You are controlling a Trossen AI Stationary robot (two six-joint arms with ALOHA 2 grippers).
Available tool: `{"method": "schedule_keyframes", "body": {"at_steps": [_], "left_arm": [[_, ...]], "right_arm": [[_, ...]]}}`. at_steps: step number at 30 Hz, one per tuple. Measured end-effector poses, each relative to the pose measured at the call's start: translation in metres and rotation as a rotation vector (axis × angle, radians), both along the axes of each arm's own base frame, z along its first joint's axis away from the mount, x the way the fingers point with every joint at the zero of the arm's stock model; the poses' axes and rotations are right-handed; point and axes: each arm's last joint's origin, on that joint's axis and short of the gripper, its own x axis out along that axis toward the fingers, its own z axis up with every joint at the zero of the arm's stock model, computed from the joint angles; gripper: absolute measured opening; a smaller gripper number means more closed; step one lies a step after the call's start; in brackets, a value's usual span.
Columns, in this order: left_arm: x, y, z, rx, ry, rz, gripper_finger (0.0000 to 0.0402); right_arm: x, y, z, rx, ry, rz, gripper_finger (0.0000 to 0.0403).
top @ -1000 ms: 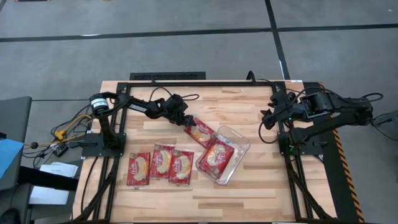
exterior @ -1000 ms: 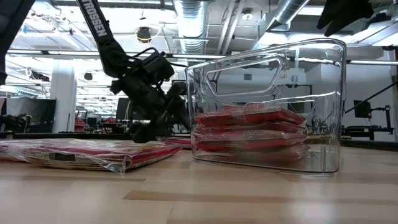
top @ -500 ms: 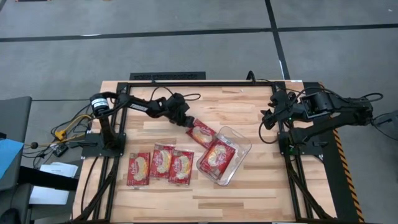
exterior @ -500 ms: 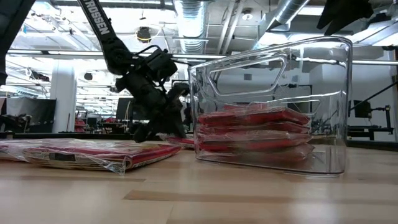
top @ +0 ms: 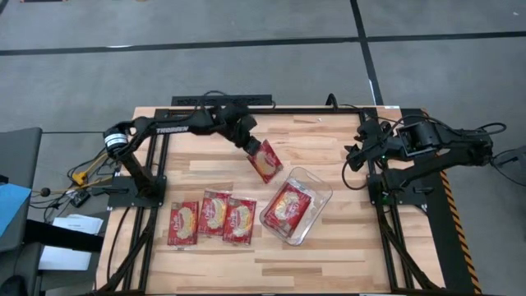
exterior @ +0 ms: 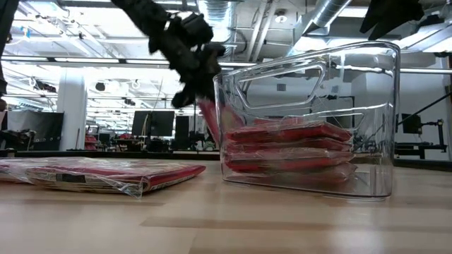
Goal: Sort popcorn bags into baskets
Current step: Put the red popcorn packet into the transparent bin
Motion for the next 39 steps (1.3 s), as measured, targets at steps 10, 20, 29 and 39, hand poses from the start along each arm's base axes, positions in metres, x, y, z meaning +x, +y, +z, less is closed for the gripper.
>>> {"method": "schedule_keyframes", "body": {"at_steps": [10, 20, 29, 39], "left_arm": [[0.008, -0.008, 0.08, 0.235, 0.042, -0.189, 0.0], [0.009, -0.055, 0.136, 0.345, 0.031, -0.438, 0.0], [0.013, -0.105, 0.166, 0.426, -0.086, -0.659, 0.0], [0.018, -0.143, 0.174, 0.516, -0.177, -0.811, 0.0]], "right_arm": [[0.0, -0.001, 0.001, -0.044, -0.005, -0.028, 0.0255], [-0.001, -0.002, 0.001, -0.067, -0.006, -0.041, 0.0255], [-0.001, -0.002, 0.001, -0.077, 0.01, -0.028, 0.0255], [-0.001, -0.002, 0.001, -0.092, 0.025, -0.008, 0.0255]]}}
